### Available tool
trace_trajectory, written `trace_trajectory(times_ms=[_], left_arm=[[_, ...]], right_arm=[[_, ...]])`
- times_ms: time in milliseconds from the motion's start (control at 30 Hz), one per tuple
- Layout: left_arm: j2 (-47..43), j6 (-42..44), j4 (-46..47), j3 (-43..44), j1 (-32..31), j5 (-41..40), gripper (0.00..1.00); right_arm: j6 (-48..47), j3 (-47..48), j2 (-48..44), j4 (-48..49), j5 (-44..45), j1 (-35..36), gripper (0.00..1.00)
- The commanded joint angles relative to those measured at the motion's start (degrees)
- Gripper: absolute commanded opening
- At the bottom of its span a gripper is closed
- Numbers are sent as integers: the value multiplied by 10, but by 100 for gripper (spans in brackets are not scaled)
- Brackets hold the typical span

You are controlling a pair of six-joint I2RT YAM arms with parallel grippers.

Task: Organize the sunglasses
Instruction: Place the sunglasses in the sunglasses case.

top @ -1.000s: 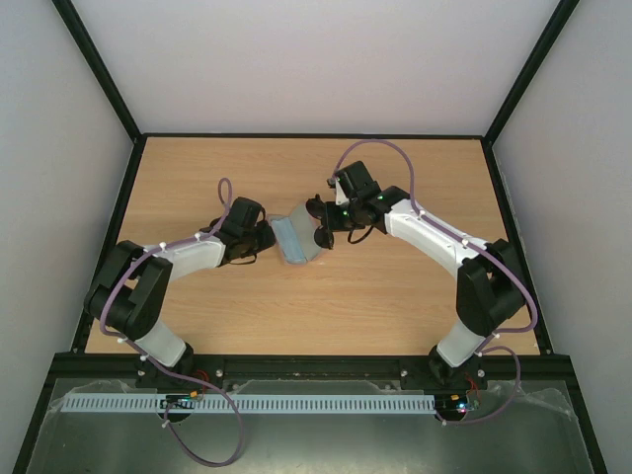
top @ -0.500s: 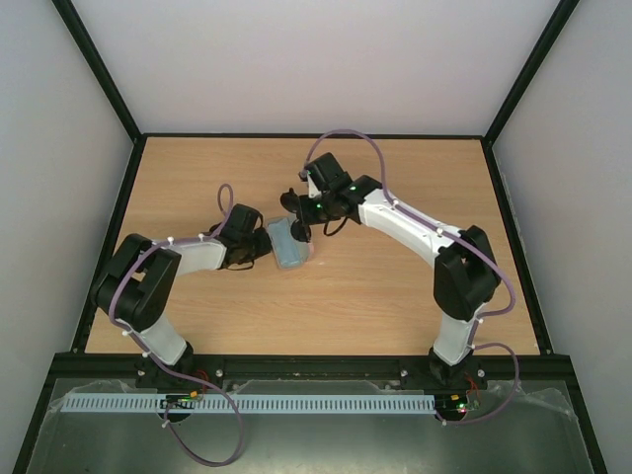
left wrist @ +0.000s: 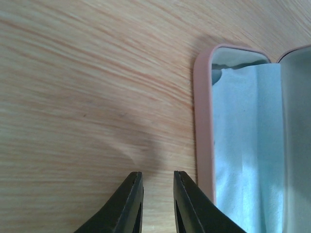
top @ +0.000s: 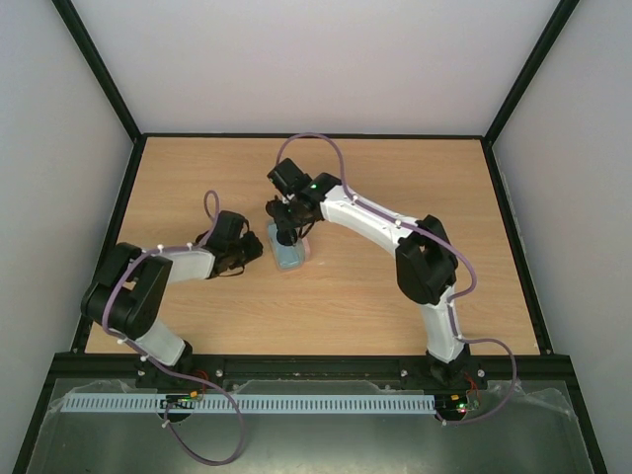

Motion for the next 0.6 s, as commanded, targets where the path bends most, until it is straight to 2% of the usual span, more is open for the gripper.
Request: trace_trajectory(times_ms=[0, 567], left_arm=[[-30, 1, -16, -26, 7, 10, 22], [-127, -2, -37, -77, 27, 27, 23]], right_arm=[[14, 51, 35, -83, 70, 19, 1], [0, 56, 101, -66, 93, 44, 1]])
